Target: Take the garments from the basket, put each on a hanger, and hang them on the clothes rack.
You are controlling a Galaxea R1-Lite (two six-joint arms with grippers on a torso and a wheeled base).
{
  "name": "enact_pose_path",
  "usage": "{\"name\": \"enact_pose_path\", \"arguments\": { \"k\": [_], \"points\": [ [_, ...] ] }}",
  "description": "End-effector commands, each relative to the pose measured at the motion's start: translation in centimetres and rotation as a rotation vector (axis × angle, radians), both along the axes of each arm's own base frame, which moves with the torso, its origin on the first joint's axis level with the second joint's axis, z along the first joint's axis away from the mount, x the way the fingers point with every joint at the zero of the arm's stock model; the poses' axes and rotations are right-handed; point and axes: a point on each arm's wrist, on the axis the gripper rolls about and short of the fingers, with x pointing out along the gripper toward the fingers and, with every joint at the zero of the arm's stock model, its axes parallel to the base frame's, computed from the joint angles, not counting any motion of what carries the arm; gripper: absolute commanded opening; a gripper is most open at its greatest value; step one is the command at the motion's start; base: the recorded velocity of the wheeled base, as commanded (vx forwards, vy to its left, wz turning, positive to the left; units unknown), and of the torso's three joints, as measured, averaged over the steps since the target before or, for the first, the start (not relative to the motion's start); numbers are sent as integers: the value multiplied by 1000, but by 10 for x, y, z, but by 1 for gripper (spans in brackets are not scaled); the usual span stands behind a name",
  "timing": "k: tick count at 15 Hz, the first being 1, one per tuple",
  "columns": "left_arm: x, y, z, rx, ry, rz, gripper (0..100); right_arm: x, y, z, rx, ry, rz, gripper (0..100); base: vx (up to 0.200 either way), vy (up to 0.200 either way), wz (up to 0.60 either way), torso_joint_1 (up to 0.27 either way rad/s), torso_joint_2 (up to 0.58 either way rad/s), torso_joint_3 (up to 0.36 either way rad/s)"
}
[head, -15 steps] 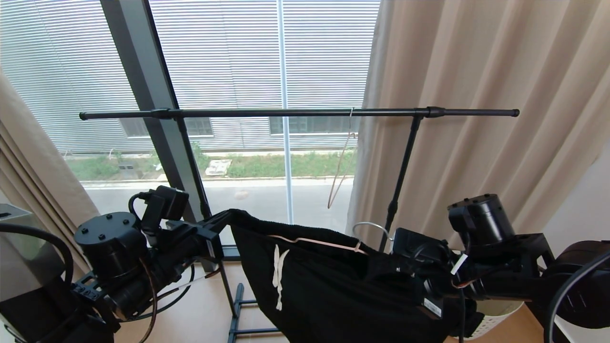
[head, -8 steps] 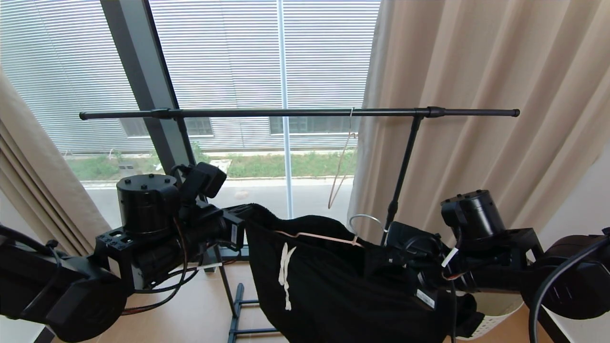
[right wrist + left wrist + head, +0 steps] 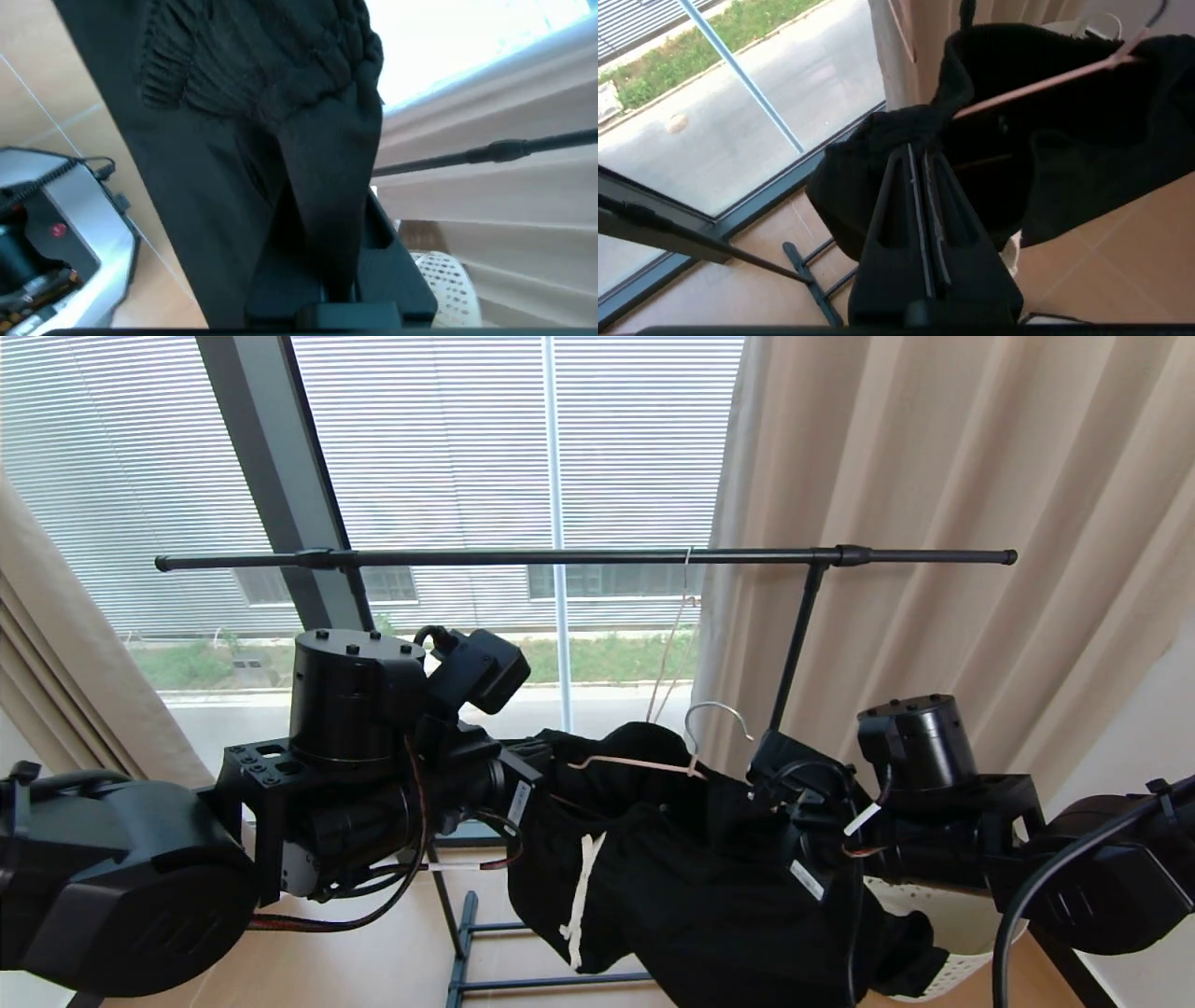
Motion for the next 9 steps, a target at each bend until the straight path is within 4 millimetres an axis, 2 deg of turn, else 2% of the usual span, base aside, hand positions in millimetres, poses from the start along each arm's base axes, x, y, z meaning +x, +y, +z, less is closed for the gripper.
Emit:
{"name": "enact_pose_path", "arguments": {
  "k": [1,3,7,9],
  "points": [
    [-11,-6,15,-20,-20,-36,0,3,6,1,7,-7,-5,0,0,0,0,0,0,0],
    [-14,-7,17,-15,-12,-43,0,5,10,-1,25,2,-17,0,0,0,0,0,0,0],
    [-29,-17,24,-37,14,-91,0,10,30,-5,95,6,-60,0,0,0,0,0,0,0],
    [-31,-15,18,-19,42,-88,0,12,32,2,151,-20,-75,0,0,0,0,0,0,0]
  ]
}}
